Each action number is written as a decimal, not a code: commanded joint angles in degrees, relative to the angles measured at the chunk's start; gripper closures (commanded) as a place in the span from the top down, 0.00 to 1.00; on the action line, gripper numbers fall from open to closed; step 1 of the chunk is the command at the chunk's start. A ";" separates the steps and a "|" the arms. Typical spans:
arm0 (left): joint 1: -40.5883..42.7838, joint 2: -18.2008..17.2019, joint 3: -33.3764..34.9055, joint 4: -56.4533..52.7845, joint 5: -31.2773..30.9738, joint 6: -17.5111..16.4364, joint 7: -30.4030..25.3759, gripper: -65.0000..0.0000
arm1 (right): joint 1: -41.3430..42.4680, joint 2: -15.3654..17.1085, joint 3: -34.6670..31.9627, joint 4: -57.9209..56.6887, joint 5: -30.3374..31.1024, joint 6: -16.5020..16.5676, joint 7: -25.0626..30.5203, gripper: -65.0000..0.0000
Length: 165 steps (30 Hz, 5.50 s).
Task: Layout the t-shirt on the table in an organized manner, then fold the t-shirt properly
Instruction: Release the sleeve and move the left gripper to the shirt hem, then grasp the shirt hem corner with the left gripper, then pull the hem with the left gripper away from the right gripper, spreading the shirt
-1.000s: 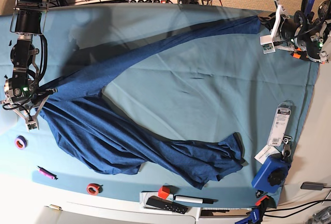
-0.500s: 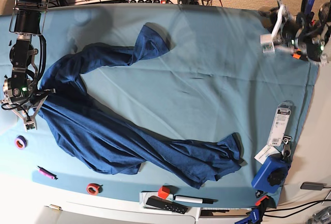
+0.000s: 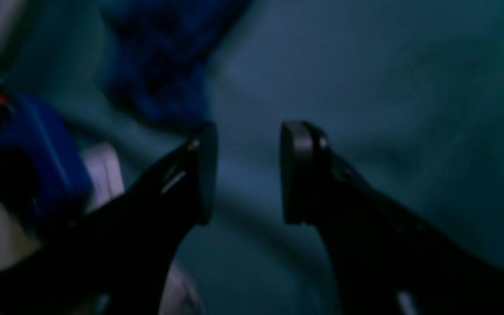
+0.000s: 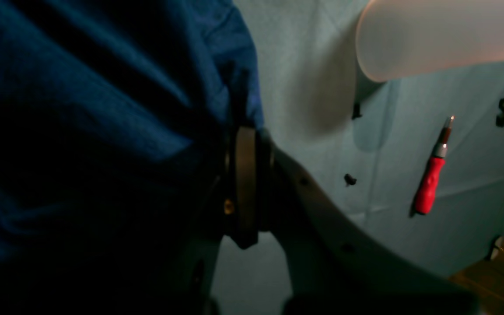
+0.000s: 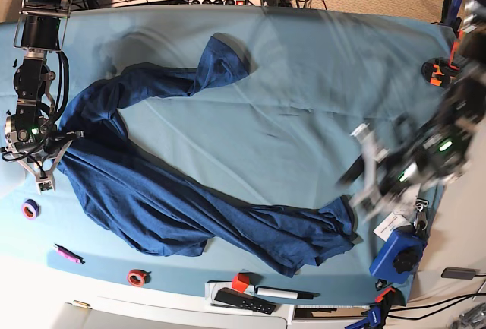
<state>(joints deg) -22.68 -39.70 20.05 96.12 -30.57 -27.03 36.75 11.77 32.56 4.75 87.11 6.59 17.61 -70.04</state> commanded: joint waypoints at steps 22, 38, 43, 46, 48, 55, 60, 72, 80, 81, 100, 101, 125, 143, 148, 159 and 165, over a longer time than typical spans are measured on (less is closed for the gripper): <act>-33.22 34.01 -0.72 -72.96 21.38 12.28 -33.40 0.34 | 1.27 1.57 0.59 0.92 -0.57 -0.48 1.46 0.00; -25.07 37.18 -0.72 -82.29 29.99 18.27 -45.05 0.29 | 1.40 1.57 0.59 0.92 -0.57 -0.48 1.46 0.00; -24.65 37.16 -0.72 -82.25 29.99 18.27 -45.83 0.00 | 1.40 1.57 0.59 0.92 -0.57 -0.48 1.46 0.00; -24.63 37.13 -0.72 -82.01 29.99 18.25 -45.79 0.00 | 1.42 1.57 0.59 0.92 -0.57 -0.48 1.62 0.00; -24.63 36.83 -0.72 -81.96 29.92 18.14 -45.75 0.00 | 1.42 1.57 0.59 0.92 -0.57 -0.48 2.12 0.00; -22.03 31.34 -0.72 -78.14 22.95 7.48 -39.15 0.00 | 1.42 1.57 0.59 0.92 -0.57 -0.46 2.67 0.00; -17.09 24.35 -0.72 -73.57 15.50 1.29 -35.41 0.00 | 1.42 1.60 0.59 0.92 -0.57 -0.46 2.93 0.00; -4.13 13.70 -0.72 -53.53 0.63 -12.97 -34.21 0.37 | 1.42 1.57 0.59 0.92 -0.57 -0.48 3.02 0.00; -4.57 13.46 -7.34 -39.43 0.50 -9.92 -34.18 0.40 | 1.40 1.57 0.59 0.92 -0.59 -0.48 2.97 0.00; -5.68 13.86 -7.74 -39.41 1.49 -7.13 -34.07 0.40 | 1.40 1.57 0.59 0.92 -0.59 -0.48 2.99 0.00; -25.14 26.43 1.20 -68.26 11.85 0.50 -31.17 0.40 | 1.40 1.57 0.59 0.92 -0.57 -0.50 3.61 0.00; -25.09 26.91 1.20 -68.26 13.40 0.83 -31.17 0.40 | 1.40 1.57 0.59 0.92 -0.57 -0.48 3.61 0.00; -21.75 24.76 1.20 -65.46 10.67 -8.52 -38.71 0.00 | 1.40 1.57 0.59 0.92 0.28 -0.55 5.35 0.00; -10.54 0.85 1.09 -40.79 -31.19 -12.97 -6.97 0.00 | -2.91 1.73 0.59 0.94 6.88 -0.46 1.01 0.00; -3.04 -3.23 -1.81 -33.62 -37.46 -12.97 -0.59 0.00 | -6.32 1.73 0.59 1.14 10.93 -0.44 -0.28 0.00; 10.03 -6.80 -19.17 -27.85 -43.56 -12.97 6.38 0.00 | -13.46 1.73 0.59 4.31 13.81 -0.20 -1.01 0.00; 16.11 -7.13 -22.16 -27.85 -43.60 -12.97 6.29 0.00 | -17.62 1.70 0.59 4.94 15.06 -0.04 -1.77 0.00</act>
<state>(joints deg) -5.48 -45.23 -1.23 67.57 -72.73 -39.97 44.07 -5.78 33.17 4.86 91.66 21.98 17.61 -70.13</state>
